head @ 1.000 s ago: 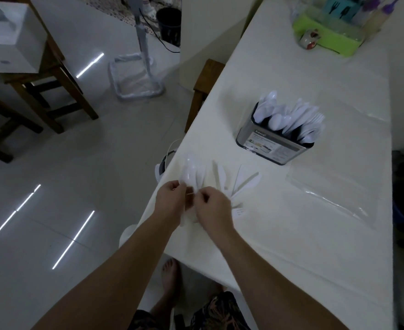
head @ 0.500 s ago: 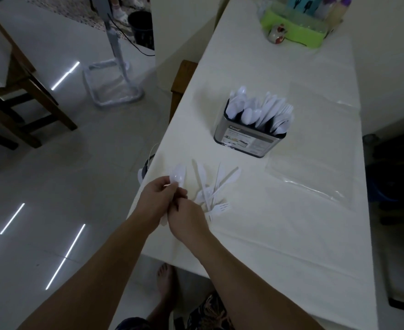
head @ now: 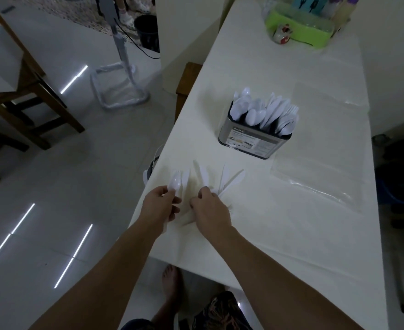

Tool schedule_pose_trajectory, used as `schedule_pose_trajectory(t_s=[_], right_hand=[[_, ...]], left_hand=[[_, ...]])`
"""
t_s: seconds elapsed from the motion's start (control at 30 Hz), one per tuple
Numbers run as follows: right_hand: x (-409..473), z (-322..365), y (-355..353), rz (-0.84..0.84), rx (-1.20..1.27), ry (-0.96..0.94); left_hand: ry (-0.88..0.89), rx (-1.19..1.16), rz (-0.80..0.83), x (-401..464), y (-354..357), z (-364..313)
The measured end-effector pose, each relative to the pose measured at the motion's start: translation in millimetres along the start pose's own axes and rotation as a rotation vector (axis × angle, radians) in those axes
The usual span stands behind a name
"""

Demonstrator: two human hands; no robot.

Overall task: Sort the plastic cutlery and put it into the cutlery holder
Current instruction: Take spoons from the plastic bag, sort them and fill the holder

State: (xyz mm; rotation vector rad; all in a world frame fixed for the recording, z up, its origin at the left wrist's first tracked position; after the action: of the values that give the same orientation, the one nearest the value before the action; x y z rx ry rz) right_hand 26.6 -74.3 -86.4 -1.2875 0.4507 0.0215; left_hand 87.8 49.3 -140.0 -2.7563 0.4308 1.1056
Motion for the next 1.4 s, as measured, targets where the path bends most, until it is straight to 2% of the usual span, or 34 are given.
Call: schedule_pose_trajectory(t_s=[0.23, 0.37, 0.43, 0.63, 0.67, 0.73, 0.83, 0.93, 1.17, 1.4], right_hand=[[-4.1, 0.6, -1.7, -0.051, 0.007, -0.205], [-6.3, -13.6, 5.2, -0.057, 0.070, -0.192], [-10.6, -21.2, 2.0, -0.039, 0.116, -0.108], [-21.8, -16.2, 10.8, -0.044, 0.066, -0.121], [-23.5, -15.8, 12.7, -0.038, 0.058, -0.103], [-26.3, -25.9, 14.5, -0.099, 0.200, 0.014], [-37.1, -25.1, 8.0, -0.199, 0.198, 0.120], [-42.4, -31.6, 7.9, -0.145, 0.232, 0.329], [-34.4, -26.6, 20.1, 0.003, 0.214, 0.477], [-38.8, -30.8, 22.7, -0.017, 0.299, 0.596]], left_hand=[[-0.023, 0.023, -0.005, 0.9, 1.0, 4.0], [-0.032, 0.022, 0.013, -1.7, 6.4, 4.4], [-0.031, 0.024, 0.016, -2.5, 6.6, 5.7], [-0.035, 0.043, 0.003, -2.6, 2.1, 12.2], [-0.037, 0.044, 0.001, -2.9, 1.8, 13.3], [-0.041, 0.050, 0.004, -5.1, 2.4, 15.1], [-0.040, 0.053, 0.016, -8.0, 4.5, 17.3], [-0.041, 0.046, 0.023, -10.0, 5.2, 19.4], [-0.036, 0.061, 0.017, -13.9, 1.6, 22.4], [-0.040, 0.058, 0.017, -15.9, -2.1, 26.8]])
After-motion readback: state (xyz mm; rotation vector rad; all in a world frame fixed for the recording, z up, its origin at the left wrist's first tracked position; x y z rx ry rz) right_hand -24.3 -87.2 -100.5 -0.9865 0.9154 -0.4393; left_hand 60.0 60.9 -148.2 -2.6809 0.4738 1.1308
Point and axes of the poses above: each hand's wrist, its own x-axis towards the middle knuckle, its own y-axis out of the palm, z = x × y, the point moved 10 cm from there along x, towards the middle knuckle, and after that the axes turned 2 degrees about z, right-handed, at the moved point
